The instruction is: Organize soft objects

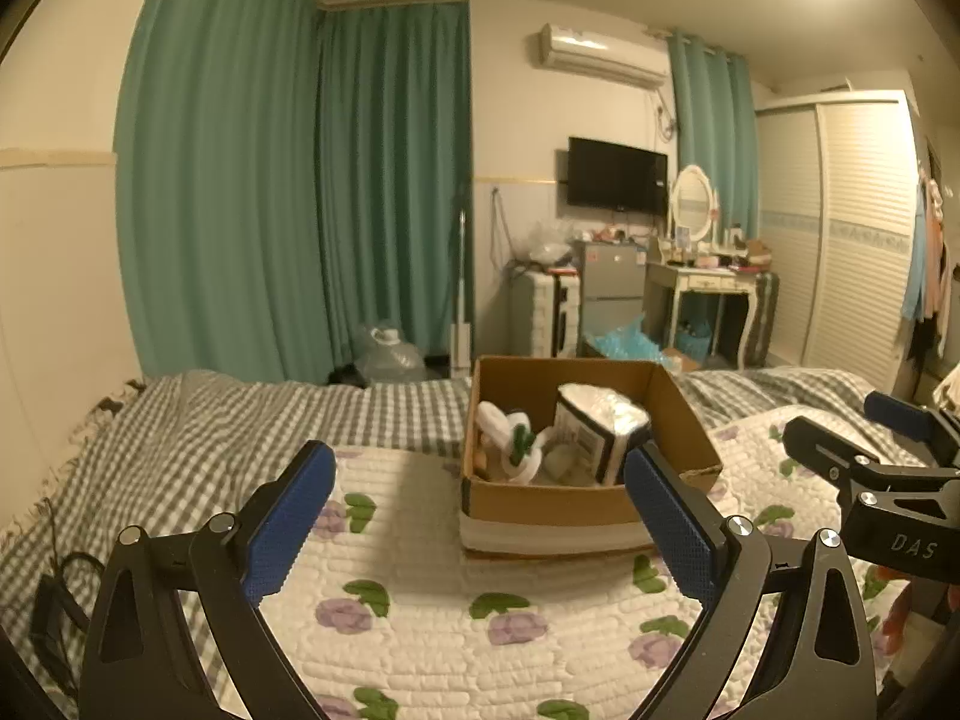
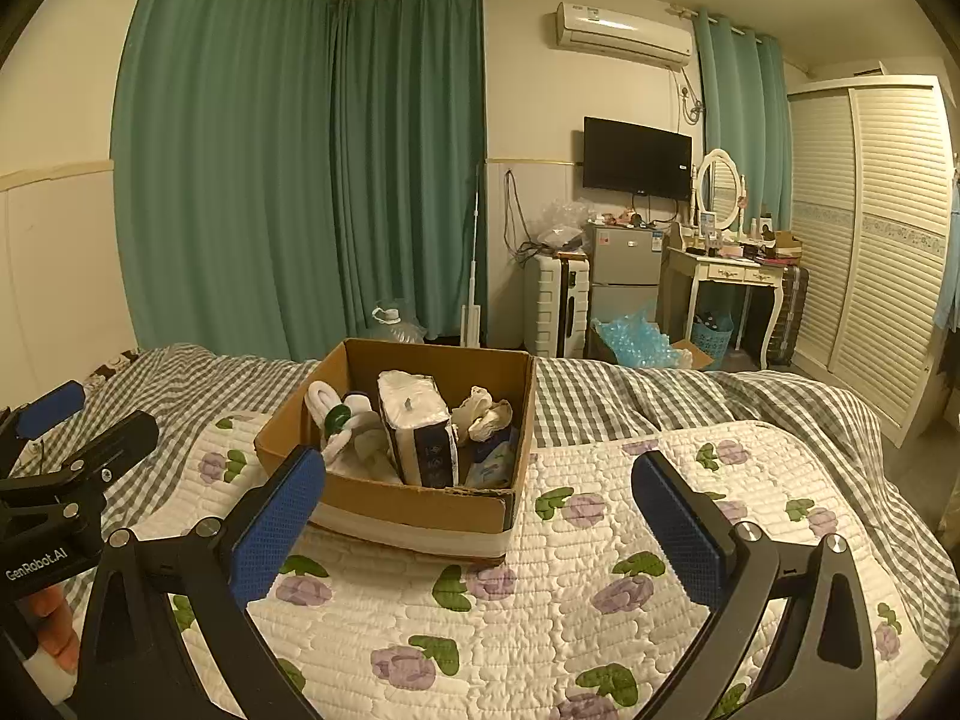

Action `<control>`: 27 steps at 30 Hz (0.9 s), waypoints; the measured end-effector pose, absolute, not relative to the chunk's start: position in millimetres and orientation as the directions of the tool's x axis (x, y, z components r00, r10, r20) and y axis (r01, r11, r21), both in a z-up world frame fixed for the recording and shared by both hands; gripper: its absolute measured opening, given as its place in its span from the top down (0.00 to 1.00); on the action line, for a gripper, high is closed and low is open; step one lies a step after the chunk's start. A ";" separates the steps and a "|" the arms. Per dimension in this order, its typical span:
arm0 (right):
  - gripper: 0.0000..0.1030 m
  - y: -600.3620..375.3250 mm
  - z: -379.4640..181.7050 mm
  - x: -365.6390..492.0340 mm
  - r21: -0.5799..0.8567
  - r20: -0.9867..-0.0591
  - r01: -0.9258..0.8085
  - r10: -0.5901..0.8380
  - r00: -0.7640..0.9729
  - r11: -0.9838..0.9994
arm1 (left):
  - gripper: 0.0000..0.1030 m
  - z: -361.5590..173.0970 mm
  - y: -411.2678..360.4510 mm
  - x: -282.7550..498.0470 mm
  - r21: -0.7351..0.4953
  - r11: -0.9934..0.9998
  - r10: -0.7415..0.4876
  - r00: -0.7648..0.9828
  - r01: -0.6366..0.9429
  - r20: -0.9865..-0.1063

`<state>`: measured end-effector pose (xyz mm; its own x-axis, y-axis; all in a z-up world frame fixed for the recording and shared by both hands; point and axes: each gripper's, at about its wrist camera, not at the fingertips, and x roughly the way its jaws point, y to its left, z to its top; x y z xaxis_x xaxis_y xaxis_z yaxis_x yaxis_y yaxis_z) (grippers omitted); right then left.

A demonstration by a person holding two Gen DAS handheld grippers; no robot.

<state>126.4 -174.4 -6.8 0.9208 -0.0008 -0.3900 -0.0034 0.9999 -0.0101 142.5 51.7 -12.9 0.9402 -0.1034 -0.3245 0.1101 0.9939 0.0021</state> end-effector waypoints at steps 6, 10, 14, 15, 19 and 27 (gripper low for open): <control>0.00 -172.4 -7.7 127.4 -0.015 -0.394 0.002 -0.008 0.919 1.000 | 0.04 -13.4 52.5 143.0 0.010 0.995 -0.090 0.943 0.098 -0.321; 0.00 -171.4 -8.5 128.4 -0.011 -0.397 0.002 -0.006 0.918 1.000 | 0.04 -14.1 53.5 143.7 0.004 0.995 -0.089 0.942 0.096 -0.324; 0.00 -171.6 -8.5 127.8 -0.007 -0.395 0.006 -0.009 0.919 1.000 | 0.04 -14.6 53.1 144.3 0.009 0.996 -0.083 0.942 0.091 -0.324; 0.00 -171.3 -8.7 128.0 -0.007 -0.395 0.008 -0.010 0.919 1.000 | 0.04 -15.1 52.8 143.6 0.009 0.996 -0.082 0.942 0.089 -0.324; 0.00 -169.9 -9.4 129.1 -0.004 -0.397 0.010 -0.010 0.918 1.000 | 0.04 -16.2 52.4 143.9 0.005 0.996 -0.083 0.940 0.090 -0.330; 0.00 -168.8 -10.0 129.7 -0.006 -0.399 0.009 -0.011 0.917 1.000 | 0.04 -16.8 52.2 143.3 0.004 0.996 -0.085 0.940 0.091 -0.332</control>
<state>129.7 -168.8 -10.0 0.9171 -0.0106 -0.3986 0.0091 0.9999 -0.0057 143.3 52.2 -16.8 0.9396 -0.0846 -0.3316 0.0910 0.9958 0.0038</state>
